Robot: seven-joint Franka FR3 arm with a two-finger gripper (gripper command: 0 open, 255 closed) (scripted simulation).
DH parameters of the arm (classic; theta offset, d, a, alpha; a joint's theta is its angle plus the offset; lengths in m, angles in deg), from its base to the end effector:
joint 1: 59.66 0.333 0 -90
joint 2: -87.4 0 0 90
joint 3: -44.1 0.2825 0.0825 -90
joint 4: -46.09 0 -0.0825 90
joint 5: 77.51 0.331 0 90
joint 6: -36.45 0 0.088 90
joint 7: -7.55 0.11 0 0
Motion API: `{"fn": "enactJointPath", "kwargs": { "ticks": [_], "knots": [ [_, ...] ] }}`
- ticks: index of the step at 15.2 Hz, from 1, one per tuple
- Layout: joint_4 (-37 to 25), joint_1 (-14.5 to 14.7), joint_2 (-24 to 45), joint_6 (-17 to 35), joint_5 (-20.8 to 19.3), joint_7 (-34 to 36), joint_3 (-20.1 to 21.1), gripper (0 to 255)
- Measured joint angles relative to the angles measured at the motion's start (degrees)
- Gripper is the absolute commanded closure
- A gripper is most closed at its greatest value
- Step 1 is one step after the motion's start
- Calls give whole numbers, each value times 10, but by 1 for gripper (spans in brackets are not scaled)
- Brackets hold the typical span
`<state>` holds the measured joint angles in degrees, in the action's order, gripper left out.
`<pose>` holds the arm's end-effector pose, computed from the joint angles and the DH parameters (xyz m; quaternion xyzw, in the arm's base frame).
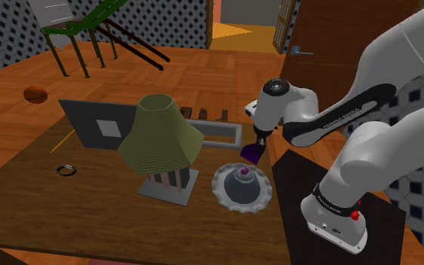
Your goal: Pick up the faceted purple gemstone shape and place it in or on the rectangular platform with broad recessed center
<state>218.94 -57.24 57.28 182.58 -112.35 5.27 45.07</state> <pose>0.2876 0.0228 0.2994 0.9401 0.2894 0.0288 0.1779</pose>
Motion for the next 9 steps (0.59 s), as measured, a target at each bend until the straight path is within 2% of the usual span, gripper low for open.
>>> {"fn": "enactJointPath", "kwargs": {
  "ticks": [1, 2, 3, 4, 5, 9],
  "knots": [
    [-5, 33, 17, 30, 20, -128, -110, 0],
    [-12, 72, 32, 45, 44, -292, -205, 0],
    [-18, 96, 48, 59, 56, -408, -259, 0],
    [-18, 107, 56, 68, 62, -463, -289, 0],
    [-19, 114, 69, 81, 66, -489, -305, 0],
    [-21, 131, 134, 145, 73, -517, -332, 0]
  ]
}}
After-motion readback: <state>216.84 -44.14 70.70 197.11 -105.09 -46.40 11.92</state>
